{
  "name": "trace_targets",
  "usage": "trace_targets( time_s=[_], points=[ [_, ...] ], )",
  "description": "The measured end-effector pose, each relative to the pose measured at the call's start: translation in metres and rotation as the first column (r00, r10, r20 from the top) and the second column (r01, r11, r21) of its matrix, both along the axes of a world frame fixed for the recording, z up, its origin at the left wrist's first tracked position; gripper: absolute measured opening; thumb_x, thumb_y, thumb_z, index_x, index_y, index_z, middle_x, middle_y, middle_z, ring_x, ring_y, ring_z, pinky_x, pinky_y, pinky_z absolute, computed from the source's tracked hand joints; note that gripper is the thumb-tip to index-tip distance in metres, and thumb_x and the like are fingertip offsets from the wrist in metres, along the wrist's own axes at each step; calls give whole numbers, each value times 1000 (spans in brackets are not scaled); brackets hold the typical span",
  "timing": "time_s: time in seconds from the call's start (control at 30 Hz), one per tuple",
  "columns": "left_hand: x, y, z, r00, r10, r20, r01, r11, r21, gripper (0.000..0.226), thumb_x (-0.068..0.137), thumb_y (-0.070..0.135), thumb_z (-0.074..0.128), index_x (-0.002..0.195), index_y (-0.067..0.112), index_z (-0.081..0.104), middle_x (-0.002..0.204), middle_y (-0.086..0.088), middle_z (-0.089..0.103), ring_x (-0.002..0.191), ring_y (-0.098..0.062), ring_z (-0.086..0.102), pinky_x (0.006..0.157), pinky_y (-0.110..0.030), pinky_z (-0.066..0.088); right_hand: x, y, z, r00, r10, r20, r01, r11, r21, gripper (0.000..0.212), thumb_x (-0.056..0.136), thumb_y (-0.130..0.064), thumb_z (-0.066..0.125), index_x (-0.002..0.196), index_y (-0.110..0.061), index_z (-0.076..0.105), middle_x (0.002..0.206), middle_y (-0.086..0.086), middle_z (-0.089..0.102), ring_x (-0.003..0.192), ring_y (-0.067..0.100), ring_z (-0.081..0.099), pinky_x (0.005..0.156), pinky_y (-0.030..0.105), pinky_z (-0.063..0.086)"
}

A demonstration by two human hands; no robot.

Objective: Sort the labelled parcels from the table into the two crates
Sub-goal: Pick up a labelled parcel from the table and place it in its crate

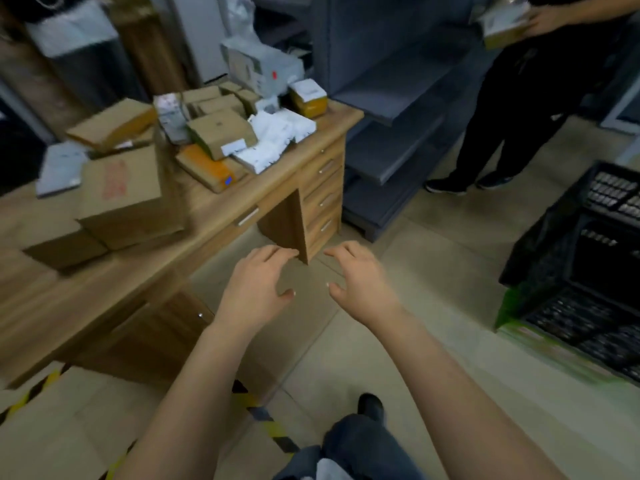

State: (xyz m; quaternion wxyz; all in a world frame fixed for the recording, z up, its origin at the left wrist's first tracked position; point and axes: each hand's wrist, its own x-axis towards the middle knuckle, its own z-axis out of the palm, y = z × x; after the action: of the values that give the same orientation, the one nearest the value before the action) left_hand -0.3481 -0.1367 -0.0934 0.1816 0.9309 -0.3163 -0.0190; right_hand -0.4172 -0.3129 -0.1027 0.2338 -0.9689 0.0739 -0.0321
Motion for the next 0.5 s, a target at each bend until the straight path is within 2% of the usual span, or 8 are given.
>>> trace_targets(
  time_s=[0.13,0.27,0.37,0.5],
  points=[
    [40,2,9,987,153,39,-153,988,-18,66,77,23,77,137,27,49,133,4,51,125,-19,45,105,-36,35,66,-2,8,991,125,55,-124,992,-15,56,88,-24,65,140,-24,45,132,-2,47,123,18,44,103,32,37],
    [85,-3,17,960,278,29,-277,960,-39,64,73,20,77,133,25,54,131,3,53,122,-21,47,100,-37,38,136,-6,16,964,258,59,-257,966,-33,54,88,-27,65,139,-23,47,131,-2,48,122,18,45,103,32,39],
    [114,-1,19,925,379,42,-376,925,-58,63,73,21,74,132,28,53,126,6,52,117,-19,46,96,-33,36,186,-4,24,930,363,58,-360,931,-57,49,87,-27,65,134,-21,50,125,0,49,117,20,47,98,33,41],
    [141,10,23,856,514,62,-509,857,-74,60,77,23,75,132,31,52,128,11,51,119,-13,44,100,-32,35,237,4,30,874,478,87,-477,878,-30,49,88,-23,66,134,-22,50,128,-3,49,118,17,46,96,30,38]
  ],
)
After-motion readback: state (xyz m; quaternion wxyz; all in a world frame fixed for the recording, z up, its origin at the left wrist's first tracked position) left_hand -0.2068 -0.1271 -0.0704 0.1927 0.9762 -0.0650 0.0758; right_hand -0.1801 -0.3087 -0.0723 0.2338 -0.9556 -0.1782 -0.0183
